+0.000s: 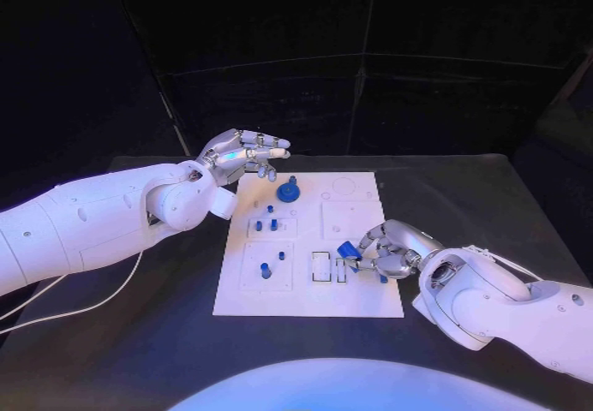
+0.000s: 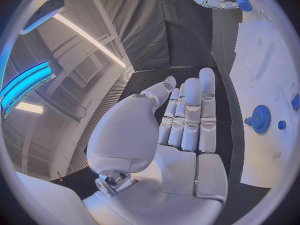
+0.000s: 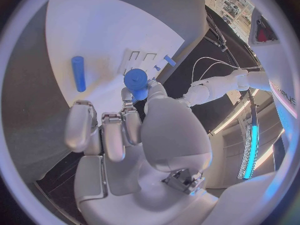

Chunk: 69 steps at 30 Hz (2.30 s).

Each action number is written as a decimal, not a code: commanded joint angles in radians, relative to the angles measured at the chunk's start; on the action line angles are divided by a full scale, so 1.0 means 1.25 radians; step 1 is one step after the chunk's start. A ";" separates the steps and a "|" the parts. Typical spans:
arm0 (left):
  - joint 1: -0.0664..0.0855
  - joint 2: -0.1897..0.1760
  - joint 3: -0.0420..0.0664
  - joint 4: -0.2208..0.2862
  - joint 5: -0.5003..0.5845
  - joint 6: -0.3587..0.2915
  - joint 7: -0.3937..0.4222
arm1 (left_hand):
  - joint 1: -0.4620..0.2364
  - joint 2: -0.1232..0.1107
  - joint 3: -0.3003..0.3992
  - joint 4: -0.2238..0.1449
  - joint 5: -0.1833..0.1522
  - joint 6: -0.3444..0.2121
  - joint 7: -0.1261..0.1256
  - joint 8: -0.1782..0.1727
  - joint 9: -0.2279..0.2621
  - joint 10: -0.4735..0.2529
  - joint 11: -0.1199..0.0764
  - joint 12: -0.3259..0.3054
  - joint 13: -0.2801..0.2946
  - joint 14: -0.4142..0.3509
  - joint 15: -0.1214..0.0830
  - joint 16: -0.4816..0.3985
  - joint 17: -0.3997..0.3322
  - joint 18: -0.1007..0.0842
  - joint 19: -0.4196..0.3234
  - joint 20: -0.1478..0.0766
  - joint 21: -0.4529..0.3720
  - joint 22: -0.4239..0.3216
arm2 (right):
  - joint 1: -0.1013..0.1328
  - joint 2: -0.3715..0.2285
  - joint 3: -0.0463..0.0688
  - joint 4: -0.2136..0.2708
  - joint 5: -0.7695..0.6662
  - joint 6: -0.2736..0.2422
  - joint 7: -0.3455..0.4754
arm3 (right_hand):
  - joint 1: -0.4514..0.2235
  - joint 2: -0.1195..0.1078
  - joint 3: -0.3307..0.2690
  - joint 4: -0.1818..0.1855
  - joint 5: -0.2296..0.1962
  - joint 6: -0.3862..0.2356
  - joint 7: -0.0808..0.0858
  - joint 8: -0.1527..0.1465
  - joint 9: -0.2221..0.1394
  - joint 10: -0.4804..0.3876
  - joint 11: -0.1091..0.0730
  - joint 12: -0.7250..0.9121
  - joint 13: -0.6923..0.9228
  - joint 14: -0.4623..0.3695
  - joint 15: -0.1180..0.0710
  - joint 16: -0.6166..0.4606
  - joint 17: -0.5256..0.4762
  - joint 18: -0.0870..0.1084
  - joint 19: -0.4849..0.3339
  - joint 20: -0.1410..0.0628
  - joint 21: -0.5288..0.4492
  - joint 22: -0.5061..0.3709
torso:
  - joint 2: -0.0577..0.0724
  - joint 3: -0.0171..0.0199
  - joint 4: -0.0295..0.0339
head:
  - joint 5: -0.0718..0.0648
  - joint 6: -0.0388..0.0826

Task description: Assemble the parts on the task board

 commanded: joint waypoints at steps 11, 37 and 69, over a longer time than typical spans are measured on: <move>0.001 0.010 0.001 0.001 0.000 0.012 0.011 | 0.000 0.008 -0.005 0.001 0.000 -0.003 0.000 0.003 -0.001 -0.006 0.001 0.005 -0.001 -0.006 0.002 0.004 -0.001 0.011 -0.005 0.003 -0.004 -0.001 | 0.001 0.071 0.001 -0.035 0.056 0.041 0.002 | -0.005 0.007 -0.014 0.004 -0.038 0.010 -0.004 0.006 0.008 0.002 -0.004 -0.010 0.037 0.064 -0.005 0.002 0.123 -0.005 -0.001 -0.008 0.002 0.000 | 0.001 -0.0003 0.0024 | 0.005 -0.001; 0.001 0.020 0.000 -0.001 0.000 0.013 0.008 | 0.000 0.009 -0.006 0.001 0.000 -0.004 0.001 0.003 -0.001 -0.008 0.001 0.006 -0.001 -0.006 0.002 0.004 -0.002 0.011 -0.005 0.003 -0.005 -0.001 | 0.002 0.139 0.001 -0.097 0.047 0.029 -0.048 | -0.139 -0.021 -0.099 0.010 -0.334 -0.021 -0.001 0.008 0.023 -0.033 0.000 -0.072 -0.006 0.056 -0.003 -0.016 0.090 0.002 -0.022 -0.007 -0.022 -0.041 | 0.001 0.0000 0.0034 | 0.006 0.002; 0.001 0.009 0.000 -0.001 0.000 0.015 -0.005 | 0.000 0.013 -0.006 0.002 0.000 -0.006 0.002 0.004 -0.001 -0.011 0.002 0.008 -0.001 -0.007 0.002 0.005 -0.002 0.011 -0.005 0.004 -0.006 -0.002 | 0.002 0.109 0.000 -0.052 0.035 0.069 -0.011 | -0.227 -0.047 -0.009 0.009 -0.327 -0.032 0.002 0.020 0.027 -0.048 0.002 -0.103 -0.032 0.055 0.000 -0.027 0.079 0.007 -0.032 -0.002 -0.040 -0.067 | 0.001 0.0001 0.0025 | 0.005 0.003</move>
